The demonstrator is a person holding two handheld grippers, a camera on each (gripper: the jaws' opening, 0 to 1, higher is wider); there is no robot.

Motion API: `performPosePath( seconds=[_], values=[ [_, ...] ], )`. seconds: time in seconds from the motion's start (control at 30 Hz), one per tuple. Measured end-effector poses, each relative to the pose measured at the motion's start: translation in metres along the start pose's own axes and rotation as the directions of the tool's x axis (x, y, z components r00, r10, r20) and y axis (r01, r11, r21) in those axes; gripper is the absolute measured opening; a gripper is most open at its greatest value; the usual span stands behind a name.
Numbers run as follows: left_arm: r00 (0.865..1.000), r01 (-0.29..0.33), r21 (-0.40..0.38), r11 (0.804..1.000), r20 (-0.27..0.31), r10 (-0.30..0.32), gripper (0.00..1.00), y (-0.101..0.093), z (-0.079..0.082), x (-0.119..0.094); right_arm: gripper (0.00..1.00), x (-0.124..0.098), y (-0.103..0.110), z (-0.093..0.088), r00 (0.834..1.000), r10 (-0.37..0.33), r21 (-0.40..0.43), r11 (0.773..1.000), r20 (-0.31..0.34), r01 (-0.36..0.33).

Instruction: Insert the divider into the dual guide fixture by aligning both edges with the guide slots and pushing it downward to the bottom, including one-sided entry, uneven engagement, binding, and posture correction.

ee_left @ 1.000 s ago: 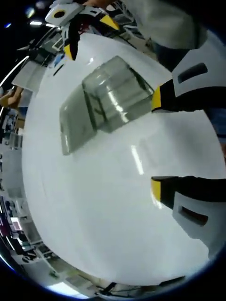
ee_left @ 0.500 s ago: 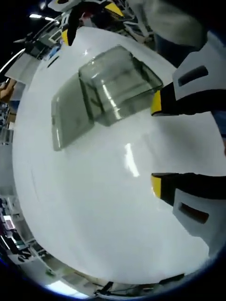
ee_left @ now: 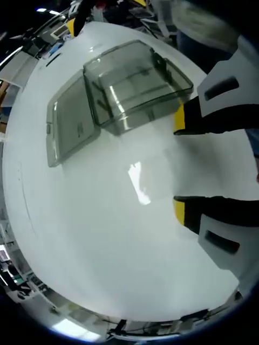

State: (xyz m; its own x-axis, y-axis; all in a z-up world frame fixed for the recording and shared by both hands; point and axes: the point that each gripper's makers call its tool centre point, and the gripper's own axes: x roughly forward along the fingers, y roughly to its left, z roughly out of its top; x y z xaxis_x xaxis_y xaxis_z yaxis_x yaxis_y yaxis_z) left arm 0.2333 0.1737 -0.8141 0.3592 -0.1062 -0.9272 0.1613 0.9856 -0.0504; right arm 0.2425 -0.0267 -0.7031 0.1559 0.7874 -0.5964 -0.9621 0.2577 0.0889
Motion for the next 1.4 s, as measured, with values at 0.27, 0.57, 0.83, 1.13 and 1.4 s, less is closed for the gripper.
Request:
performPosePath(
  seconds=[0.27, 0.57, 0.83, 1.13, 1.4],
  values=[
    [0.999, -0.028, -0.008, 1.0, -0.029, 0.028, 0.4, 0.004, 0.002, 0.002, 0.71, -0.002, -0.002, -0.001, 1.0, -0.003, 0.003, 1.0, -0.002, 0.003],
    [0.996, -0.073, 0.001, 0.997, -0.051, 0.073, 0.4, 0.01, 0.003, 0.006, 0.7, -0.004, -0.004, 0.0, 1.0, -0.007, 0.007, 1.0, 0.004, 0.007],
    [0.994, -0.087, -0.019, 0.996, -0.07, 0.085, 0.4, 0.008, 0.003, 0.004, 0.7, -0.004, -0.005, -0.002, 1.0, -0.008, 0.01, 1.0, -0.001, 0.008],
    [0.992, -0.095, -0.028, 0.995, -0.089, 0.092, 0.37, 0.006, 0.003, 0.005, 0.69, -0.004, -0.006, -0.002, 1.0, -0.009, 0.014, 1.0, 0.0, 0.009],
    [0.992, -0.091, -0.025, 0.996, -0.091, 0.088, 0.32, 0.005, 0.002, 0.005, 0.68, -0.005, -0.007, -0.003, 1.0, -0.014, 0.018, 1.0, 0.004, 0.014]
  ],
)
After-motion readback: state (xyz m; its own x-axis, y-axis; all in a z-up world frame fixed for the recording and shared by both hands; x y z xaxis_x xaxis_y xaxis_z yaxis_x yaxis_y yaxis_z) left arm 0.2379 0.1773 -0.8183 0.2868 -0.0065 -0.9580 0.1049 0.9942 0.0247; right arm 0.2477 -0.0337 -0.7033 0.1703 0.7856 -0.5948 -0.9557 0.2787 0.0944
